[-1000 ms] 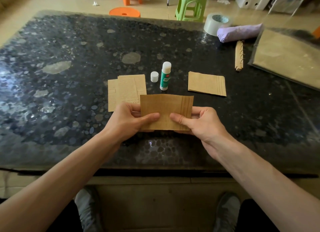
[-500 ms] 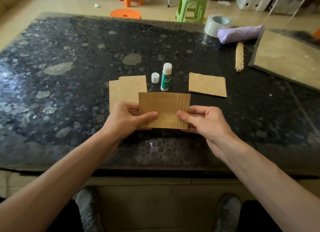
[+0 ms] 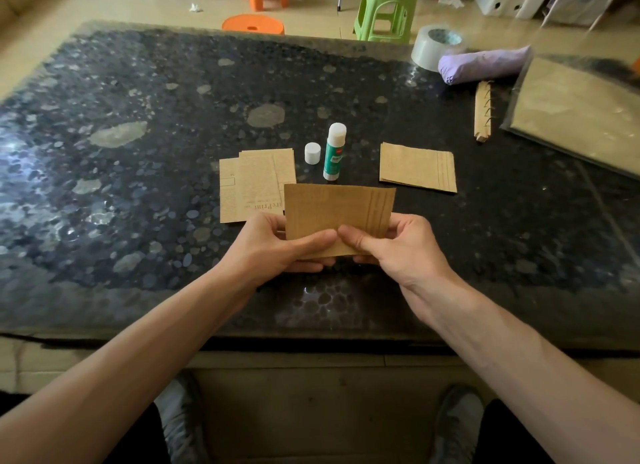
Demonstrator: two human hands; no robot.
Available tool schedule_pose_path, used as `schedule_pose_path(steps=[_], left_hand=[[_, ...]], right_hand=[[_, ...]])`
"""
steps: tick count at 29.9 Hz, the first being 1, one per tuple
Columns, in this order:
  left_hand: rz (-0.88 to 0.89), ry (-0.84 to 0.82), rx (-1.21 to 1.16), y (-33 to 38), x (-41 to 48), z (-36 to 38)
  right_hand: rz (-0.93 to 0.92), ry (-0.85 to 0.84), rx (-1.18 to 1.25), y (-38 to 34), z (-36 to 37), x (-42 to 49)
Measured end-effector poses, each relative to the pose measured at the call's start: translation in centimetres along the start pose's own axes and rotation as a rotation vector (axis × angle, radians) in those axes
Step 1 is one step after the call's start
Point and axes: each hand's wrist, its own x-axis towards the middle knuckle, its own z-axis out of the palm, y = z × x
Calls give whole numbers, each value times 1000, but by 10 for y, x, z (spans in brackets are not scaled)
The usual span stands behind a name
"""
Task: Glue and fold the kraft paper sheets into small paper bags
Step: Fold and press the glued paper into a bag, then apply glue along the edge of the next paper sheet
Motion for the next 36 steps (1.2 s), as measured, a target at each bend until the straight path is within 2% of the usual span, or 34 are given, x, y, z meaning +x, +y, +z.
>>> schedule_pose_path(steps=[15, 19, 25, 31, 36], left_hand=[[16, 16, -17, 6, 6, -13], [20, 80, -30, 6, 6, -16], [57, 65, -42, 4, 4, -10], [52, -39, 61, 2, 3, -5], [53, 29, 98, -2, 5, -7]], right_hand=[[33, -45, 24, -10, -15, 5], [46, -32, 20, -11, -17, 6], [32, -67, 115, -9, -10, 1], [-15, -20, 41, -3, 1, -3], [7, -66, -5, -3, 1, -5]])
